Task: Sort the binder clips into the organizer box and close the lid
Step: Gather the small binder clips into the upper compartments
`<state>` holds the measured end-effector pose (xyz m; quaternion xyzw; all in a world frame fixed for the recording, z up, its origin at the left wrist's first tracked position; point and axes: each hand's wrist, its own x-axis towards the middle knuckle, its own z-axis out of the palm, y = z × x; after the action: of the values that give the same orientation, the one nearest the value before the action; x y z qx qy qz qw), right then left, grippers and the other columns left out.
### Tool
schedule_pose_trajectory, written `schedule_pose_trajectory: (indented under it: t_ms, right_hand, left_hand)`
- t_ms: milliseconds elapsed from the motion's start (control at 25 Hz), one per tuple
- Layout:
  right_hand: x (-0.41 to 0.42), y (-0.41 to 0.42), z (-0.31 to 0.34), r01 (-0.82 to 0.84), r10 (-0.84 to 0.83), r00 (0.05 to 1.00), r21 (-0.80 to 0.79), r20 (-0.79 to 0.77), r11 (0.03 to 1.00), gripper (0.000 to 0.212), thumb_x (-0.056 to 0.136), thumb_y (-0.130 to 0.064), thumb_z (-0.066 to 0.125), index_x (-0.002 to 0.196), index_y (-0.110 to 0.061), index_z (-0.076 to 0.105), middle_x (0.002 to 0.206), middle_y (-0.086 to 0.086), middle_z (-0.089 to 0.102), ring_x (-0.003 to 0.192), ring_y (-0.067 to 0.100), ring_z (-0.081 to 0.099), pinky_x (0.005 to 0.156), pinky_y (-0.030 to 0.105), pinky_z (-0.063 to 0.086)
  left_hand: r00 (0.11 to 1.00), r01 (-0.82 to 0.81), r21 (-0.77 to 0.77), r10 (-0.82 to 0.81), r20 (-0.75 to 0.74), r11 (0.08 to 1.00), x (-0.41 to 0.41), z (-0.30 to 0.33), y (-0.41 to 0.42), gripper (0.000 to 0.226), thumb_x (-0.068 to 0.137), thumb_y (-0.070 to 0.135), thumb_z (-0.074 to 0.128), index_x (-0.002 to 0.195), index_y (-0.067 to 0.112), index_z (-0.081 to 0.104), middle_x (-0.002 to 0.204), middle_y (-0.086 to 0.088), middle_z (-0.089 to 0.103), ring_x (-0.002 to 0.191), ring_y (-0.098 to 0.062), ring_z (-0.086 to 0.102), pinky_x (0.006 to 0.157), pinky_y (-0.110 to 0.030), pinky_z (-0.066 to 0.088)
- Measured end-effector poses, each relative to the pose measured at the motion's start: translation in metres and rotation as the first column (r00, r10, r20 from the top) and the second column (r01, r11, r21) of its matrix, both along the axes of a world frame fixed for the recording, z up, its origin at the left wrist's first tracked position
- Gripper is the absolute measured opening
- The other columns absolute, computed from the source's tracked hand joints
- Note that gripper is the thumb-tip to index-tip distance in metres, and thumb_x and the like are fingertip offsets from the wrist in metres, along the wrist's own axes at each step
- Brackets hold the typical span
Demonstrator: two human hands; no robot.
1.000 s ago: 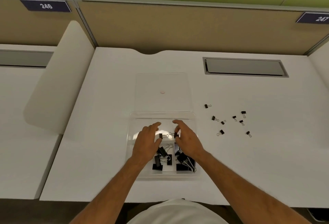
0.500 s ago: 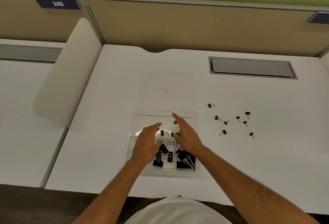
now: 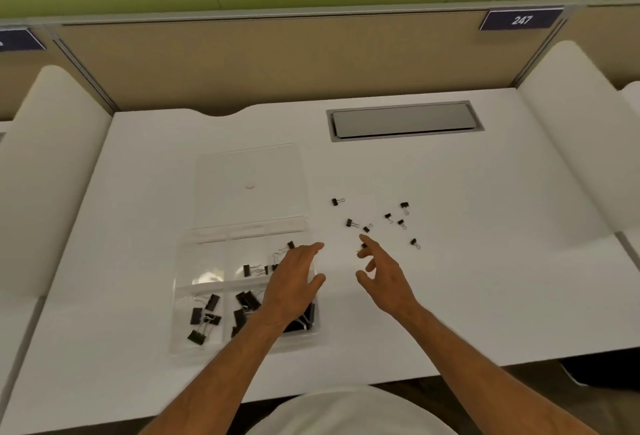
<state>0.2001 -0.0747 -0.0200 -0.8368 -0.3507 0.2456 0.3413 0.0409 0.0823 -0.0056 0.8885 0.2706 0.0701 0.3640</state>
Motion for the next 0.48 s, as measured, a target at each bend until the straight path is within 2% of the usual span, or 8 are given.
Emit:
schedule_pose_trajectory:
  t_ms: [120,200,480]
  right_hand:
    - [0.024,-0.025,0.006,-0.051,0.051,0.999,-0.003,0.02,0.999,0.069,0.09,-0.018,0.065,0.148,-0.037,0.032,0.116,-0.018,0.054,0.089,0.004,0.054,0.078,0.018,0.046]
    - [0.043,-0.033,0.007,-0.074,0.074,0.997,-0.006,0.014,0.997,0.067,0.09,-0.02,0.064,0.148,-0.037,0.033,0.116,-0.018,0.054,0.091,0.005,0.054,0.079,0.02,0.048]
    - [0.08,-0.058,-0.005,-0.127,0.126,0.992,-0.041,-0.016,0.991,0.062,0.091,-0.02,0.065,0.144,-0.037,0.037,0.115,-0.018,0.055,0.092,0.003,0.054,0.077,0.011,0.042]
  left_hand:
    - [0.999,-0.008,0.01,0.008,0.035,1.0,0.022,0.008,-0.031,0.058,0.094,0.03,0.062,0.147,0.028,0.038,0.141,0.008,0.047,0.13,-0.006,0.039,0.111,-0.031,0.036]
    - [0.998,-0.048,0.004,0.048,0.051,0.999,0.039,0.009,-0.047,0.057,0.094,0.03,0.063,0.146,0.027,0.039,0.142,0.007,0.047,0.131,-0.006,0.04,0.112,-0.028,0.034]
    - [0.986,-0.164,-0.017,0.164,0.024,0.986,0.065,0.007,-0.081,0.058,0.093,0.029,0.065,0.146,0.027,0.041,0.142,0.008,0.047,0.131,-0.006,0.04,0.107,-0.02,0.031]
